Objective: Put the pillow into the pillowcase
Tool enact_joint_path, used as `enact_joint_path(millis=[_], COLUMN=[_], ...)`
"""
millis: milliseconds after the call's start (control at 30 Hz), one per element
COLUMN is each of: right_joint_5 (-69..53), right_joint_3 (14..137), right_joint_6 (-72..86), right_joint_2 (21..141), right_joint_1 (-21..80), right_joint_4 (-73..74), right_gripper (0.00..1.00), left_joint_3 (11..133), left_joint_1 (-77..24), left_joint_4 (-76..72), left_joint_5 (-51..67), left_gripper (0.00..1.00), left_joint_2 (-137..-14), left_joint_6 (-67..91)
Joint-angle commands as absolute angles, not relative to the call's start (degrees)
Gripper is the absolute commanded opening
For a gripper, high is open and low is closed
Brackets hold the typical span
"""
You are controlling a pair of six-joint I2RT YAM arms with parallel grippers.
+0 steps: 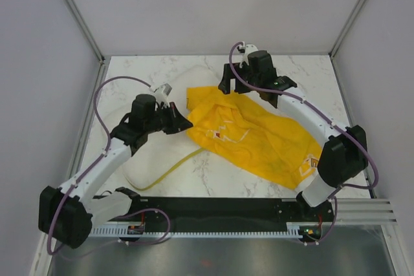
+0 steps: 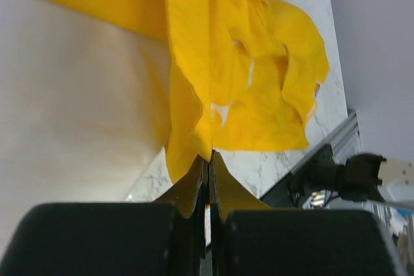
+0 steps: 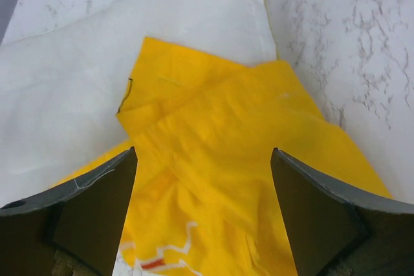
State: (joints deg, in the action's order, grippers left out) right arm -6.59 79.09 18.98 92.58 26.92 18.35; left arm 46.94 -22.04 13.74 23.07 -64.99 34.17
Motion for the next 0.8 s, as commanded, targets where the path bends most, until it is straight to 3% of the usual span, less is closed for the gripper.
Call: enact_joint_path(millis=[0,367,767], right_joint_5=[-7.83,-3.61,4.75], right_joint_3=[87.26,108.87,120.41], right_joint_6=[14.42,6.6,3.08], right_joint_2=[97.88,117.67,131.48], right_joint_1=[29.97,33.75,37.27], right_joint_4=[21.44,30.23,31.46], right_gripper=[0.93,0.93,0.92], left_joint_3=[40.36,25.5,23.47], left_joint_1=[-26.45,-38.75,-40.17], left_joint_4=[19.16,21.71,28.29], left_joint_5=[27.95,25.49,24.08], left_gripper=[0.02,0.02,0.02], left_joint_2=[-59.51,-46.33,-36.3], left_joint_6=[34.97,47.72,51.06])
